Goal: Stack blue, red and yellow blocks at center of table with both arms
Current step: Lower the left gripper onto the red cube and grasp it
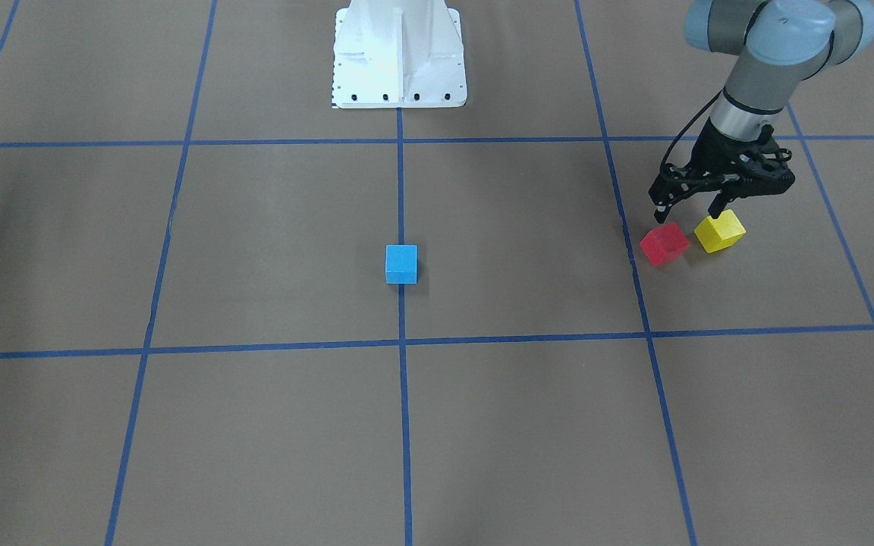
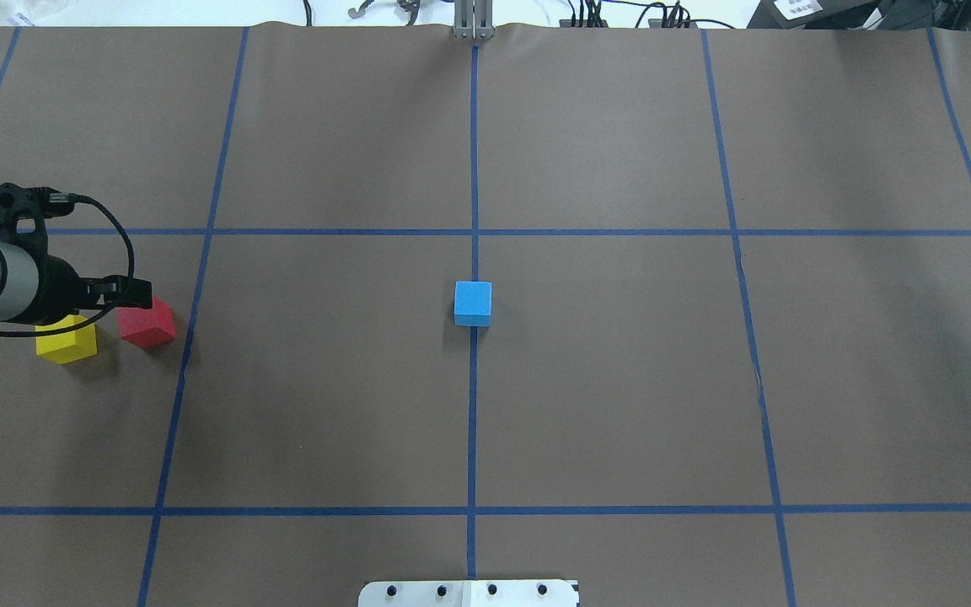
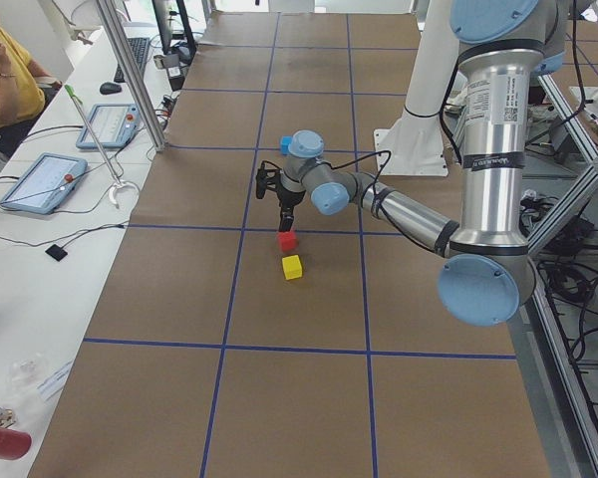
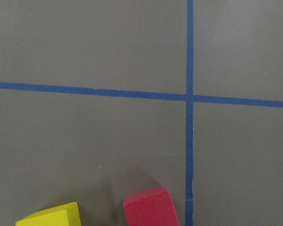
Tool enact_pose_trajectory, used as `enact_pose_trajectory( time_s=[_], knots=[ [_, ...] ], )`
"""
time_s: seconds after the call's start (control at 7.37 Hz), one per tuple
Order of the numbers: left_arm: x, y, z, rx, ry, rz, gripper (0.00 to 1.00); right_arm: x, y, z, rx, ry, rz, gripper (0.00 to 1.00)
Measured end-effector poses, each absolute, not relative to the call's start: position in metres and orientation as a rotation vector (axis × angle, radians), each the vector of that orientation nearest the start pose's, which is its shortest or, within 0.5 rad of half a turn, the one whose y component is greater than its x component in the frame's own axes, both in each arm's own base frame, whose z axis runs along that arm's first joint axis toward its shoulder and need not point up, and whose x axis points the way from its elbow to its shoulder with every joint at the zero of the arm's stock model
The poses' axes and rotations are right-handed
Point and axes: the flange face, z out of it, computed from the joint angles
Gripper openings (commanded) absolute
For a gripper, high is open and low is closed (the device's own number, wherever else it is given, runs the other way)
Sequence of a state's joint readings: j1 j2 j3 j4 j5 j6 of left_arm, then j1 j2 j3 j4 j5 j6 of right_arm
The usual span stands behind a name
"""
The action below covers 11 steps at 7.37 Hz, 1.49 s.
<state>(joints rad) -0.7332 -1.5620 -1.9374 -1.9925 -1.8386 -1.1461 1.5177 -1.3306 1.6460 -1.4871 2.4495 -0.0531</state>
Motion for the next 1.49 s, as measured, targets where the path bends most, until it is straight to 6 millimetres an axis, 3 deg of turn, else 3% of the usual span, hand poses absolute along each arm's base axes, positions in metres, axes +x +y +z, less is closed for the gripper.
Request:
enact_pose_trajectory(
  time_s=[0.14, 0.68, 0.81, 0.95, 1.09, 1.36, 1.49],
  knots=[
    [0.315, -0.418, 0.457, 0.209, 0.767, -0.196, 1.00, 0.028, -0.591, 0.477, 0.374, -0.870, -0.275, 1.00],
    [0.340, -0.428, 0.475, 0.196, 0.734, -0.202, 1.00, 0.029, -0.590, 0.477, 0.378, -0.869, -0.280, 1.00],
    [0.349, -0.431, 0.479, 0.193, 0.730, -0.197, 0.96, 0.029, -0.590, 0.477, 0.379, -0.868, -0.280, 1.00],
    [0.358, -0.430, 0.485, 0.195, 0.729, -0.186, 0.66, 0.029, -0.590, 0.477, 0.379, -0.868, -0.280, 1.00],
    [0.365, -0.429, 0.492, 0.202, 0.732, -0.176, 0.01, 0.029, -0.590, 0.477, 0.378, -0.866, -0.280, 1.00],
    [0.366, -0.425, 0.493, 0.217, 0.740, -0.146, 0.00, 0.029, -0.590, 0.477, 0.379, -0.865, -0.280, 1.00],
    [0.362, -0.423, 0.485, 0.235, 0.748, -0.111, 0.00, 0.029, -0.591, 0.477, 0.379, -0.865, -0.280, 1.00]
  ],
)
